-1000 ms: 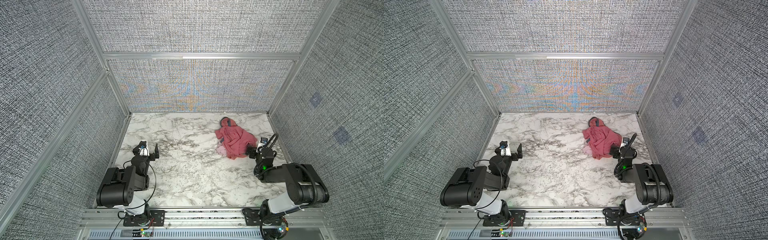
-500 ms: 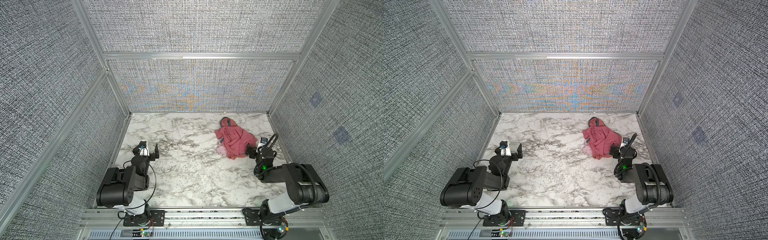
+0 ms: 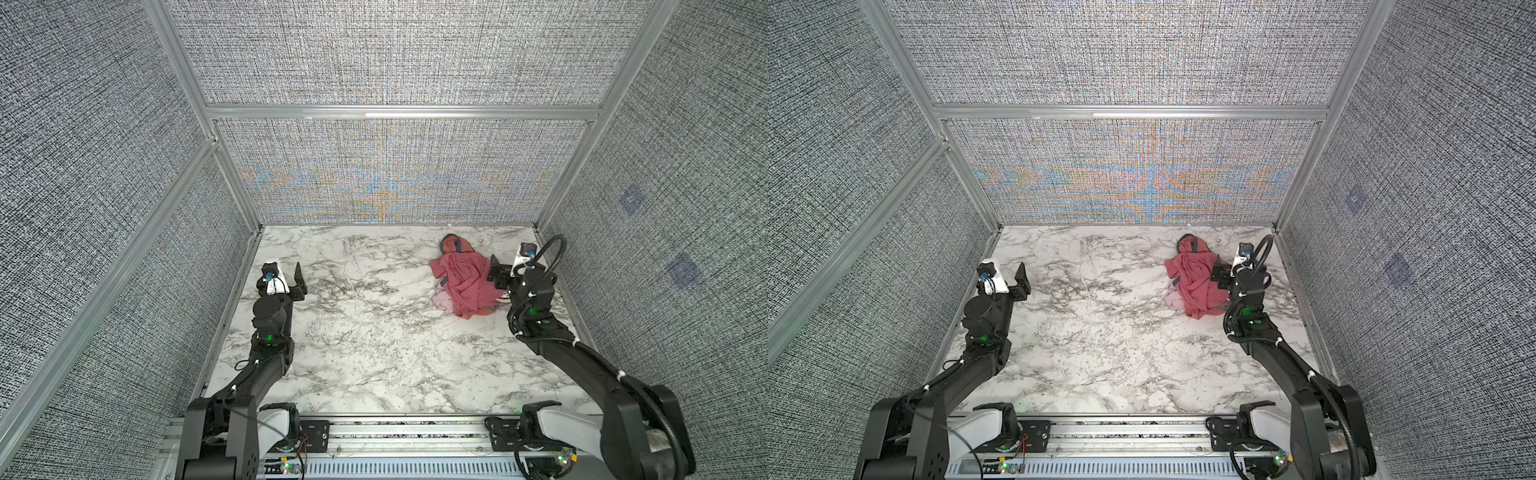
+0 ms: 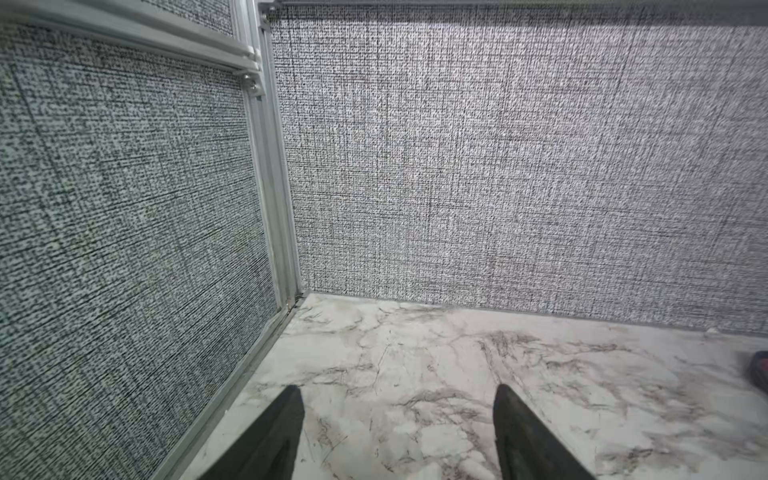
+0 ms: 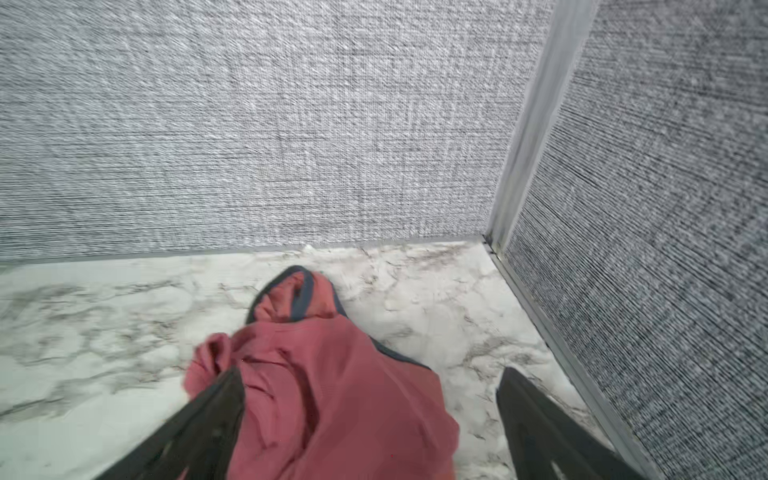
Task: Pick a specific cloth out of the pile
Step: 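Reach the right gripper into the pile and grasp the light pink garment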
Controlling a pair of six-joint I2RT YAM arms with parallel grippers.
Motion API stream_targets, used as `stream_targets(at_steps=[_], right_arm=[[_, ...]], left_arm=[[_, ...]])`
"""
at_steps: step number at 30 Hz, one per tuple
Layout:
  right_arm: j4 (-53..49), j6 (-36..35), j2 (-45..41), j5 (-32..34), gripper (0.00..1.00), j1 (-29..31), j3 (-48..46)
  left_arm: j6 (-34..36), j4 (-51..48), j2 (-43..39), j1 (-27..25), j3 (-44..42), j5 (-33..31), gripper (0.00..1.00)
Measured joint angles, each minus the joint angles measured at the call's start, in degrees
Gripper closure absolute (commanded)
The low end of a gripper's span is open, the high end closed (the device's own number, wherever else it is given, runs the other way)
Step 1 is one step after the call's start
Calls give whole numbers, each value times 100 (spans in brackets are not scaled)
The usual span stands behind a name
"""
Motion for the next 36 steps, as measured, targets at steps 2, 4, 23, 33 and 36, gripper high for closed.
stream_targets(at_steps=[2,4,23,33,36], right_arm=[[-592,68,39,140,16,476,350],[-1233,214,273,310,21,1027,730],[-3617,1891,3027,214,52,2221,2203],[-3906,2275,3733,391,57,2166,2627],[-3901,2330,3884,457,58,2118,2656]], left_arm=[[-157,-511,-24,-146,348,-96,26],[-374,-1060,-15,-267,658,-96,27],[-1204,-2704,52,-452,1119,57,26],[-1226,-2752,109,-452,1154,57,26],[-1224,-2754,87,-452,1163,57,26]])
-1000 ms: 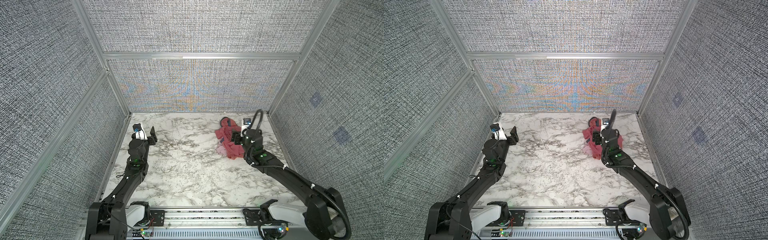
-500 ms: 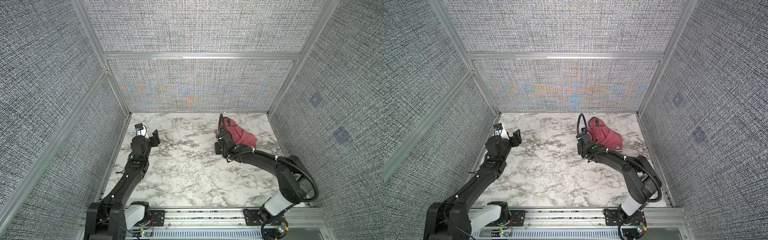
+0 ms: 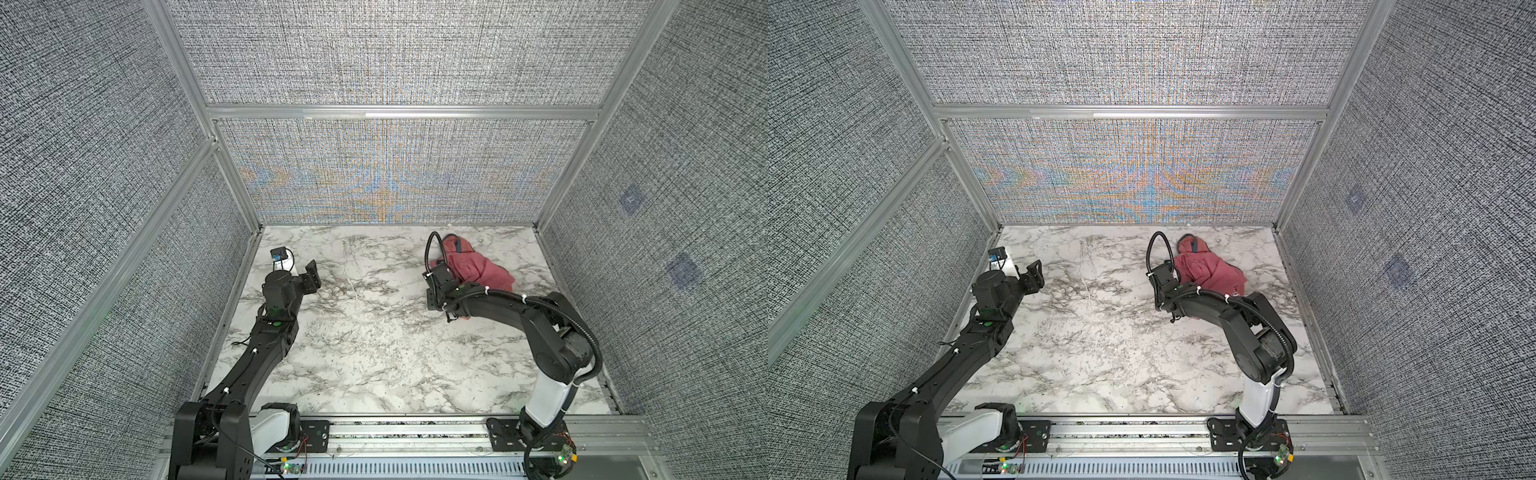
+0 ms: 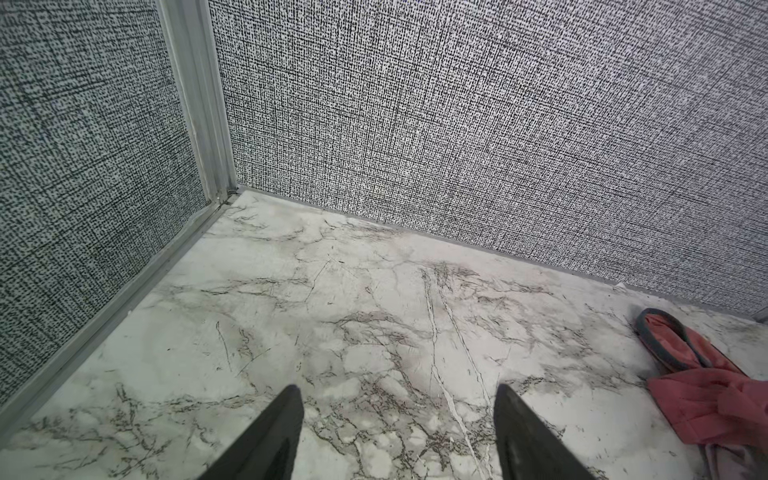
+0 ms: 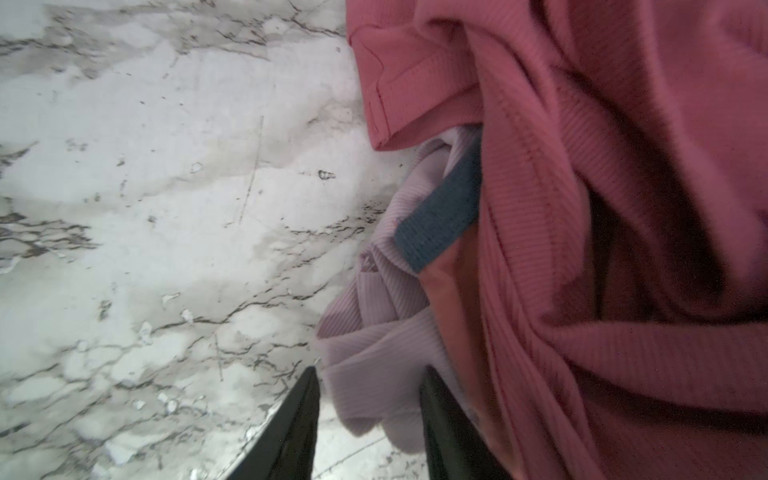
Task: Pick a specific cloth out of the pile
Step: 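Reach the right gripper into the pile and grasp the light pink garment, then lift the light pink garment out from under the red shirt with right gripper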
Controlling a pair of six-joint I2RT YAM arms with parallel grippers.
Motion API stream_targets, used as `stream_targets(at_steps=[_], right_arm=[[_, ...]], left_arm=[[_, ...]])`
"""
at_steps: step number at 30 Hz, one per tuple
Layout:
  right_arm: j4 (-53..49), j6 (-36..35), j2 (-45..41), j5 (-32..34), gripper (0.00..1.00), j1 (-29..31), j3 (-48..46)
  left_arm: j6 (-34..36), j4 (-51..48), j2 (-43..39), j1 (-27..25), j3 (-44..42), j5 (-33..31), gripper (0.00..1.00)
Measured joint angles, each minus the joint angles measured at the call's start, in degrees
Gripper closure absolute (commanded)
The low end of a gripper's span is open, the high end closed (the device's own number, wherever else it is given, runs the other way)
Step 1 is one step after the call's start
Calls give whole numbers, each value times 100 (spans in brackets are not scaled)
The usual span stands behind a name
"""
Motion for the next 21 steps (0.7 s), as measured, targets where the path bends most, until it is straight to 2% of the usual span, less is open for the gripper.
stream_targets(at_steps=[2,3,8,13,21], right_arm=[[13,33,79,24,59,-35,7],[24,37,116,39,64,-39,11],[39,70,321,157,100,-70,118],[44,111,229,267,100,-63,101],[-28,142,-798,315,100,-76,-199]], left_arm=[[0,-2,-13,0,0,-2,26],[0,-4,-15,0,0,-2,26],[20,-15,-22,0,9,-4,26],[31,-39,-42,0,33,-24,26],[39,-155,-85,0,33,-50,26]])
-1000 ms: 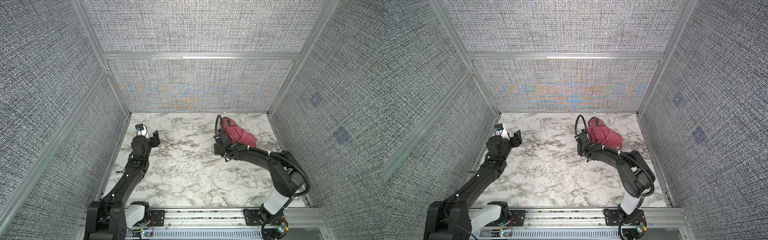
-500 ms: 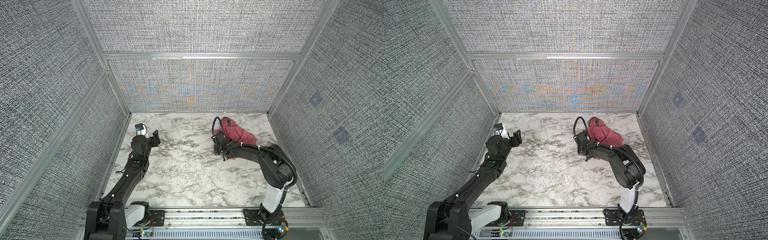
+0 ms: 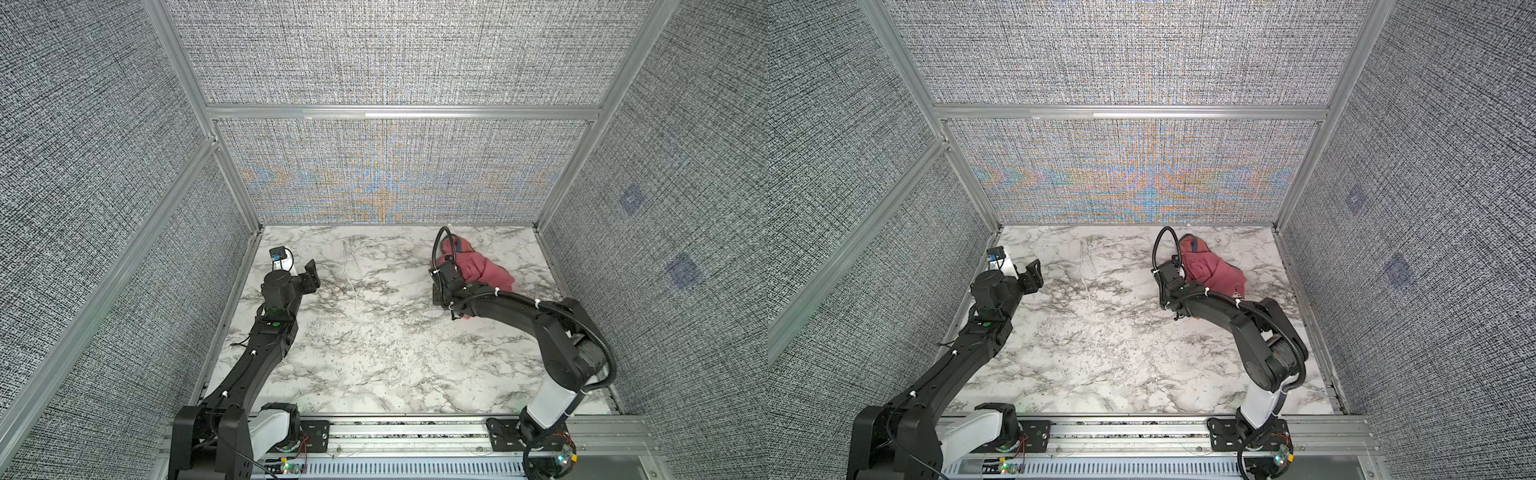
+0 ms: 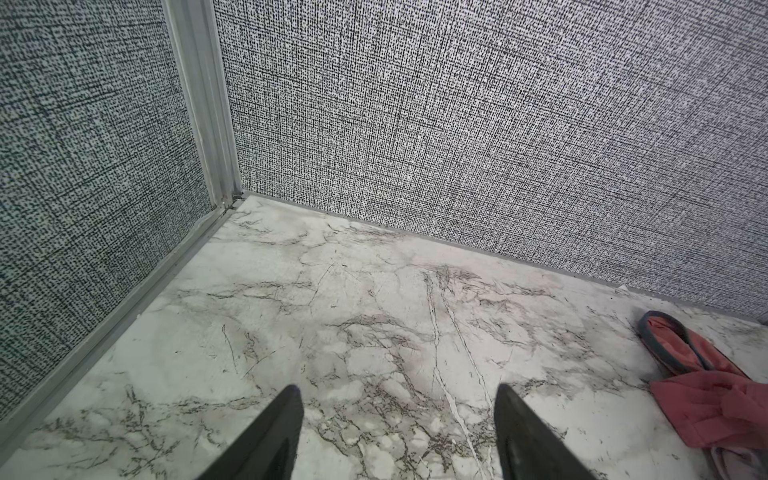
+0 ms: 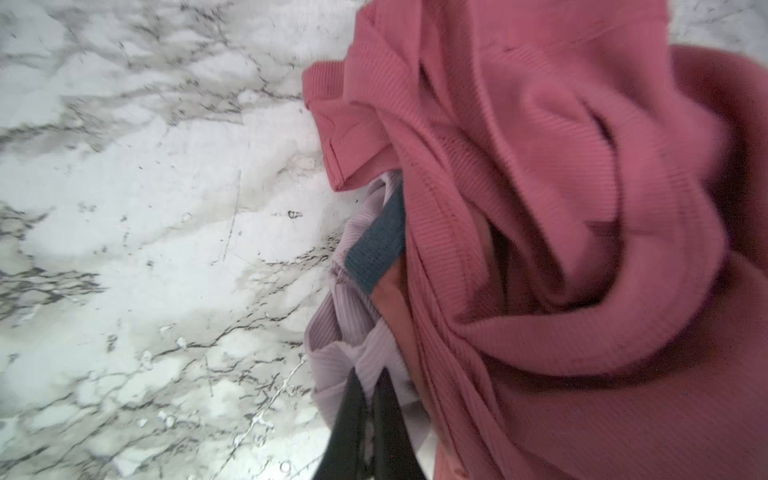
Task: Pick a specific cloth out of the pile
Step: 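Lift the light pink garment out from under the red shirt with right gripper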
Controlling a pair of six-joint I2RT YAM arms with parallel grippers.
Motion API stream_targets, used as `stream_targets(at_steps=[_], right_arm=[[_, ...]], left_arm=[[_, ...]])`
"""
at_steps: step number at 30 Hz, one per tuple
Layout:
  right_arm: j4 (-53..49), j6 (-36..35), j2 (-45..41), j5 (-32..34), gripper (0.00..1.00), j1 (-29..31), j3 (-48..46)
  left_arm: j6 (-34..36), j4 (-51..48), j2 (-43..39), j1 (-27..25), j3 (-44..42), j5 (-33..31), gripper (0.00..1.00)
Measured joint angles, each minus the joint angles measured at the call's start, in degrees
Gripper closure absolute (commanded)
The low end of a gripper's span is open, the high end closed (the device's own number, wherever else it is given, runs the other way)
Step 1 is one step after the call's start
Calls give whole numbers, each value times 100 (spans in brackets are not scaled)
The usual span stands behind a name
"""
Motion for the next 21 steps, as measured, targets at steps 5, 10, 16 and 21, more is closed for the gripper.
stream_targets(at_steps=[5,10,16,21], right_arm=[[-63,-46,-789,28,100,-70,-20],[-232,-245,-1373,17,100,-260,157],[-380,-549,-1932,-44,100,-741,372],[-553,-730,-2249,-275,100,-1156,636]], left_arm=[[0,-68,-11,0,9,0,25],[-2,-101,-11,0,9,0,26],[-22,-109,-13,0,74,2,25],[-20,-120,-17,0,131,2,25]])
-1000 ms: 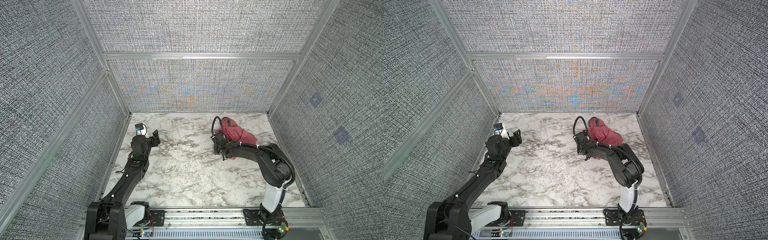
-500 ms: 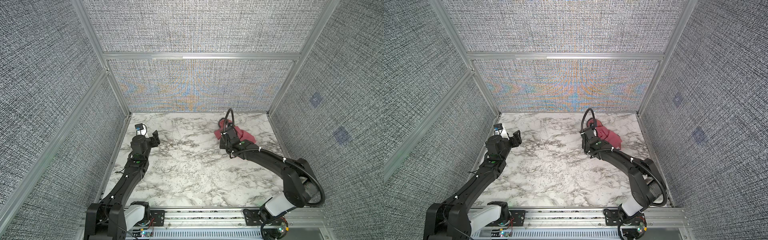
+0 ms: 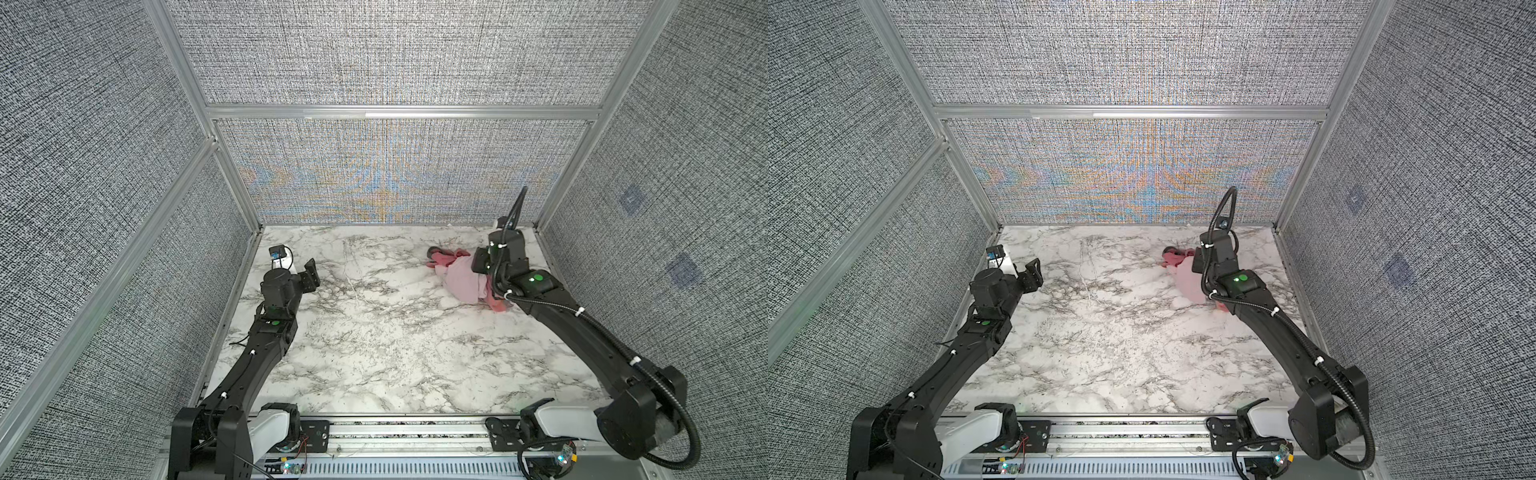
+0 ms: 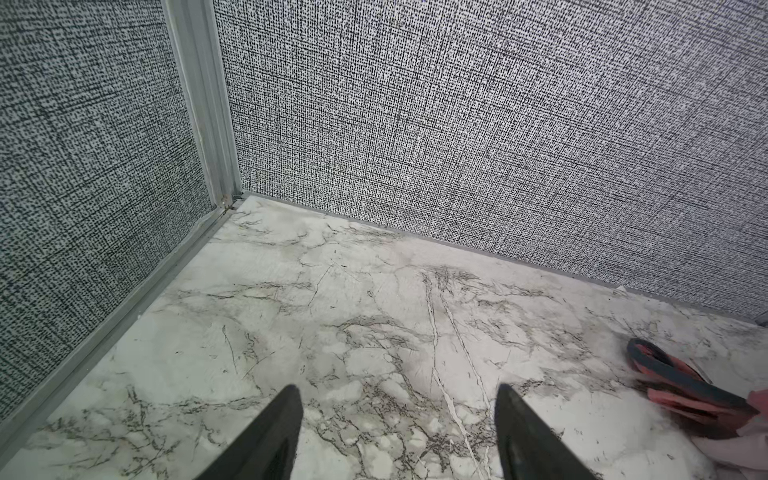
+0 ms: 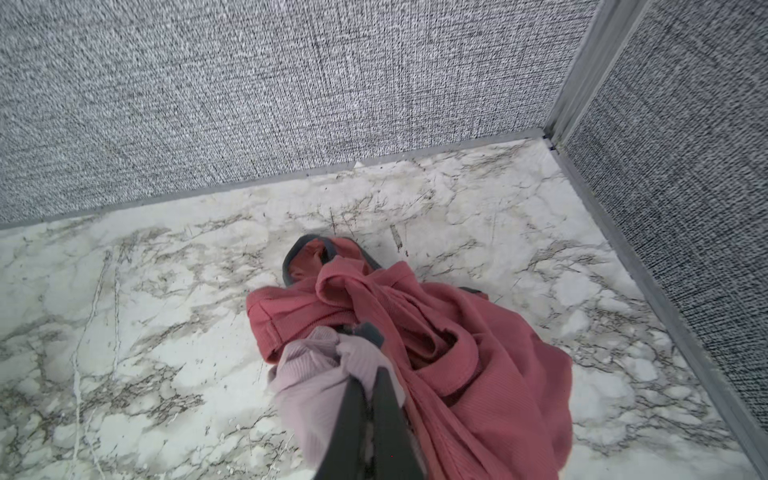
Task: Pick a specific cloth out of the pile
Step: 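Lift the light pink garment out from under the red shirt with right gripper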
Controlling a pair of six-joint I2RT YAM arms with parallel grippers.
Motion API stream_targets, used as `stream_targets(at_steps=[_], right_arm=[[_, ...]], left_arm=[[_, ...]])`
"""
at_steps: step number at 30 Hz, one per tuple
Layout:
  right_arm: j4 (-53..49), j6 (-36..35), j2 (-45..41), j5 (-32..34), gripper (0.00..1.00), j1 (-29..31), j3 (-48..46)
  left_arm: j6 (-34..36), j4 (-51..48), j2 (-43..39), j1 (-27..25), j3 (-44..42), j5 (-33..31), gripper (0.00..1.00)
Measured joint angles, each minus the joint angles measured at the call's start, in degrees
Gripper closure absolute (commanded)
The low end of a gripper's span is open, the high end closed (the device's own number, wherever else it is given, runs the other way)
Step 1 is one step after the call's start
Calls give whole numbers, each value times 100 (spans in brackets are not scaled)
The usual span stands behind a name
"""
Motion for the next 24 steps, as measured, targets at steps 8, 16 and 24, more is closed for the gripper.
stream_targets(at_steps=[8,16,24], right_arm=[[-238,-251,-308,-713,100,-205,684],[-260,-210,-439,-2614,100,-221,1499],[-492,-236,-125,-3759,100,74,2319]], left_arm=[[15,-4,-2,0,50,0,25],[15,-28,-52,0,94,-2,25],[-9,-503,-243,0,343,-7,25]])
